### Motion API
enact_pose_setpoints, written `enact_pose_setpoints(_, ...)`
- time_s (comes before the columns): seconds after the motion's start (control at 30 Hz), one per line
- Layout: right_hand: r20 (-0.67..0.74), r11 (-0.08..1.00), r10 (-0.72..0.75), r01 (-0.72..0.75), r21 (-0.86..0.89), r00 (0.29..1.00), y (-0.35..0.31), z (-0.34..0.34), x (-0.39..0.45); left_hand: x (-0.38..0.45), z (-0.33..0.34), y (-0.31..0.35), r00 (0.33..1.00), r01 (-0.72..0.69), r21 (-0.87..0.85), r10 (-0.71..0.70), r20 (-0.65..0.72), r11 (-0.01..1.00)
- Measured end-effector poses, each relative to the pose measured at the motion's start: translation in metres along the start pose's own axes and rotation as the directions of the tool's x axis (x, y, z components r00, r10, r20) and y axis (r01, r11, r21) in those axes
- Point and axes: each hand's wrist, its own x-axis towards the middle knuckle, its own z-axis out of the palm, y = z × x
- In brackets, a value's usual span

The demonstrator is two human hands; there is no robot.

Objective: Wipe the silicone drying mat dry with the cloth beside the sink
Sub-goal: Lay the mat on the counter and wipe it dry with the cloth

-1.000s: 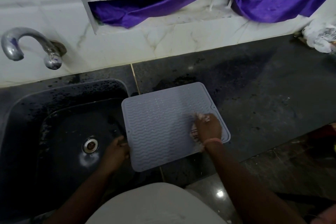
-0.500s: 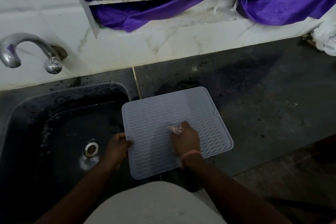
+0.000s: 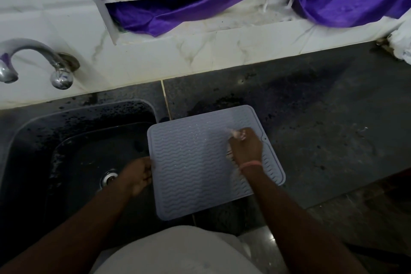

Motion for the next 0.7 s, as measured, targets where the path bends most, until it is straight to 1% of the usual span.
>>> enact_pose_setpoints(0.03, -0.064, 0.999, 0.005, -0.007, -0.035, 0.998, 0.005, -0.011, 0.015, -0.001, 0.000, 0.006, 1.000, 0.004, -0.020, -0.004, -0.018, 1.000)
enact_pose_setpoints(0.1, -0.136, 0.999, 0.045, -0.049, -0.024, 0.990, 0.017, -0.023, 0.040, 0.002, 0.002, 0.015, 0.998, 0.009, -0.068, -0.014, -0.062, 0.998)
enact_pose_setpoints(0.17, -0.136, 0.996, 0.083, -0.087, -0.019, 0.987, 0.023, -0.024, 0.051, 0.006, 0.004, 0.022, 0.996, 0.009, -0.083, -0.016, -0.084, 0.996)
enact_pose_setpoints(0.3, -0.133, 0.994, 0.036, -0.048, -0.093, 0.990, 0.016, -0.001, 0.050, 0.008, 0.013, 0.032, 0.997, -0.024, -0.095, 0.016, -0.082, 0.995)
enact_pose_setpoints(0.43, -0.047, 0.995, 0.029, -0.033, -0.091, 0.998, -0.003, 0.023, 0.034, 0.009, 0.018, 0.029, 0.998, 0.003, -0.140, -0.013, -0.067, 0.990)
enact_pose_setpoints(0.57, 0.014, 0.999, 0.044, -0.044, 0.009, 0.999, -0.021, 0.053, 0.002, 0.009, 0.015, 0.025, 0.998, 0.011, -0.162, -0.021, -0.060, 0.987)
enact_pose_setpoints(0.7, 0.154, 0.995, -0.005, -0.011, 0.102, 0.988, -0.037, 0.085, -0.032, 0.010, 0.013, 0.025, 0.999, 0.015, -0.182, -0.023, -0.039, 0.983)
